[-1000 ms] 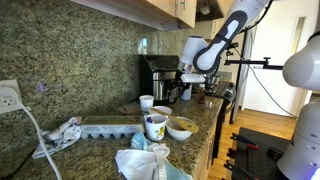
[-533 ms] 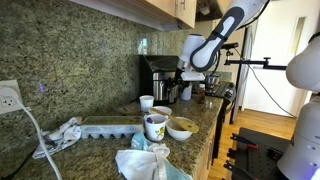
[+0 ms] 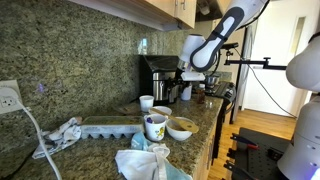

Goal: Open the air fryer basket then close the basket

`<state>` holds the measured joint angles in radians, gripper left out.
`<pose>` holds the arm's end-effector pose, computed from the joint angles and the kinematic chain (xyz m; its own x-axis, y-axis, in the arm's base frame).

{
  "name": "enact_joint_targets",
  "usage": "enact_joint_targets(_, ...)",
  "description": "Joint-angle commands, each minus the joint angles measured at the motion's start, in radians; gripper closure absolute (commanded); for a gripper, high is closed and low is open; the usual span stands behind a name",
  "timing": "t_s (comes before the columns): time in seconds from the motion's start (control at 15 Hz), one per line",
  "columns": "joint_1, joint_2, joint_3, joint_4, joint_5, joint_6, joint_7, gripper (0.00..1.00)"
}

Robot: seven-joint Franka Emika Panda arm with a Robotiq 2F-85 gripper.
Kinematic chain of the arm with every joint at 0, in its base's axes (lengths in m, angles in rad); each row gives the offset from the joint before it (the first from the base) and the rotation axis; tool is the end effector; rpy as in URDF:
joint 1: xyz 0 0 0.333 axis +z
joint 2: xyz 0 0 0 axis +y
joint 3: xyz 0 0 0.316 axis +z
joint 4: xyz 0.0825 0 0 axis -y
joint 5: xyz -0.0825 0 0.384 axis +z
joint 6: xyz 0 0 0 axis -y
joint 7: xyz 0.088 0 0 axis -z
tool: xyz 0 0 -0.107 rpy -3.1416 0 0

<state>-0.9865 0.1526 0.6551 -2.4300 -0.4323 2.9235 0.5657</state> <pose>0.4992 -0.1432 0.2953 0.8003 -0.4679 0.3750 -0.4816 -0.8741 -0.0627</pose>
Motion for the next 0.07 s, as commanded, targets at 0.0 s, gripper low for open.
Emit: enact_joint_targets(0.0, 0.0, 0.0, 0.0, 0.0, 0.0, 0.0, 0.0, 0.0)
